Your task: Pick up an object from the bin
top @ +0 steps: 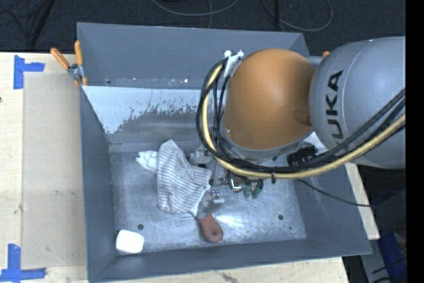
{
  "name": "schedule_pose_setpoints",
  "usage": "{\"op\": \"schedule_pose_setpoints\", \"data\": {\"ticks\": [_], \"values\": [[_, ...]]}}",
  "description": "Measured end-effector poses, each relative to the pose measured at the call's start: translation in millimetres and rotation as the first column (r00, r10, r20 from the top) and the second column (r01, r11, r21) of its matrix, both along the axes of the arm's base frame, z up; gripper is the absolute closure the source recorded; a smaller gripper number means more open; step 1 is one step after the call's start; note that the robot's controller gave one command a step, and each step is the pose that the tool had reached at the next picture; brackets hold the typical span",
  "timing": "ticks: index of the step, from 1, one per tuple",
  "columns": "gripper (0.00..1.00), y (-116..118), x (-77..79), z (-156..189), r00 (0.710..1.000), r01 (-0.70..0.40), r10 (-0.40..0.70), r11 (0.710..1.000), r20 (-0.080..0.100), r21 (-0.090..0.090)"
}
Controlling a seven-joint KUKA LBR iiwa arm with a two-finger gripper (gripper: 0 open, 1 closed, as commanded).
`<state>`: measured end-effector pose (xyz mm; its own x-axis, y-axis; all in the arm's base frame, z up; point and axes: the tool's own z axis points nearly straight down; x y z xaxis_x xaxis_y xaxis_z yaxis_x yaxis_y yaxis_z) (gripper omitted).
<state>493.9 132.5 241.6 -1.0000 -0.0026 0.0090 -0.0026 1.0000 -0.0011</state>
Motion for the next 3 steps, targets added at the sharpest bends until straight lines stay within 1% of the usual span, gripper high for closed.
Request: {"op": "schedule_pose_setpoints", "data": {"ticks": [1,2,3], "values": [[0.0,-1,1.6,3,1.0,0.004,-0.004,1.0,0.007,0.001],[0.0,-9,7.0,-35,0.998,-0.055,0.055,0.998,0.014,0.002],[1.0,-11,25.8,-159,0.978,-0.207,0.207,0.978,0.009,0.006]]}}
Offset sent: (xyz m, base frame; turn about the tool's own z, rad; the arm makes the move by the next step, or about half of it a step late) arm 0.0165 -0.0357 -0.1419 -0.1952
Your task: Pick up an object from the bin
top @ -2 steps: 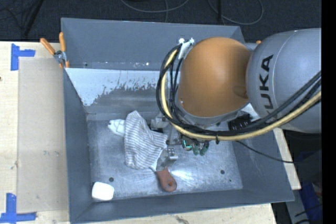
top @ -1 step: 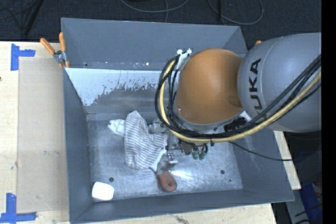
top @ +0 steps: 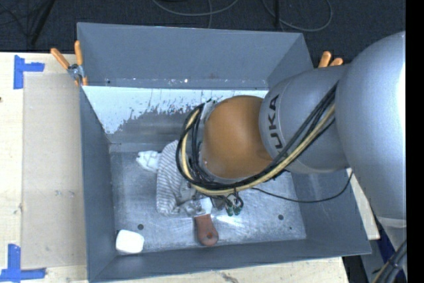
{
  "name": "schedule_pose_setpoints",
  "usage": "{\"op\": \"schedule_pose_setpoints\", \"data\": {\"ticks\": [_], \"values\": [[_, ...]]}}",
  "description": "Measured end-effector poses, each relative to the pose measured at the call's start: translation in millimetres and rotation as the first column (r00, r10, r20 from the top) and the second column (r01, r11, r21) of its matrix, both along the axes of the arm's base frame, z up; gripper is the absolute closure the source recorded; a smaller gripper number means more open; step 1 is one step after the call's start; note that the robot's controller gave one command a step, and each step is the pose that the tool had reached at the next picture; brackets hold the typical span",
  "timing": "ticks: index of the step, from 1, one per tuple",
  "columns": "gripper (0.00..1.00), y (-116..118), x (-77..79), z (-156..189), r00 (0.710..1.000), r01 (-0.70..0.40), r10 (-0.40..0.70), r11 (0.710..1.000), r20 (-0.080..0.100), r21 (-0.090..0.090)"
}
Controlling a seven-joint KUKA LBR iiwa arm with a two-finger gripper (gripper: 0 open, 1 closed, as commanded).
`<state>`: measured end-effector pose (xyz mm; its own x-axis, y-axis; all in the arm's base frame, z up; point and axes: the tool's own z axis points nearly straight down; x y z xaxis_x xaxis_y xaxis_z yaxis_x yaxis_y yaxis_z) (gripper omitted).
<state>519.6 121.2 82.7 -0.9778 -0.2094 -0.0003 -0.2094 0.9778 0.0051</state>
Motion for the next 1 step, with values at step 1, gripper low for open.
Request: {"op": "schedule_pose_setpoints", "data": {"ticks": [1], "values": [[1.0,-0.7,0.2,0.0,1.0,0.002,-0.002,1.0,0.0,0.0]]}}
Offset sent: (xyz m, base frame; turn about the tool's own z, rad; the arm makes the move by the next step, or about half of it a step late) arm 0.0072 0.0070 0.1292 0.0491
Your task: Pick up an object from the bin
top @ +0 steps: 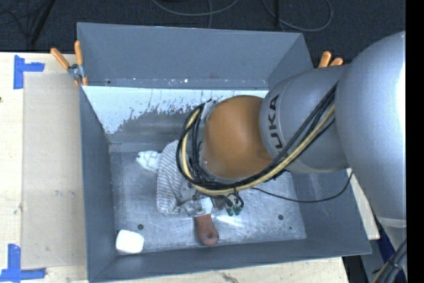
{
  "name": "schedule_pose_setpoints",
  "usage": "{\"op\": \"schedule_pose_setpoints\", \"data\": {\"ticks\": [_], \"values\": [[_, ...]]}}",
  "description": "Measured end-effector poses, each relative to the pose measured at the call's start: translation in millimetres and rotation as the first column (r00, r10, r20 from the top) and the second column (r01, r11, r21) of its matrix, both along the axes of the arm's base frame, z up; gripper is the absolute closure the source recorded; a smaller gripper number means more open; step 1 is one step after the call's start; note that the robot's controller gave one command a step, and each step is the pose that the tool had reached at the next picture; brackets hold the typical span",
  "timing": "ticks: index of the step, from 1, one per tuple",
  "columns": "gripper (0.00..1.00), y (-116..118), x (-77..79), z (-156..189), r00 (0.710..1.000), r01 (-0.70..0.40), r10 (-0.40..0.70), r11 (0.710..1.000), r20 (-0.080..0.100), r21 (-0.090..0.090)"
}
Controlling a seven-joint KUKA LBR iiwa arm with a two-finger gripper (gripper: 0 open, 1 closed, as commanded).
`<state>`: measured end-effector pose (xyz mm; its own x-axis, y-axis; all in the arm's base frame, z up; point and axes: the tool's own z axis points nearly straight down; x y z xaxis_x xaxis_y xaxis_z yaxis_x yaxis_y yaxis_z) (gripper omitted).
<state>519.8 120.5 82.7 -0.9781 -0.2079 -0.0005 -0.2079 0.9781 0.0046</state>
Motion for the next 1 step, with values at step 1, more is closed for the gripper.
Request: {"op": "schedule_pose_setpoints", "data": {"ticks": [1], "values": [[1.0,7.5,7.7,129.0,0.999,0.048,-0.048,0.999,0.001,-0.004]]}}
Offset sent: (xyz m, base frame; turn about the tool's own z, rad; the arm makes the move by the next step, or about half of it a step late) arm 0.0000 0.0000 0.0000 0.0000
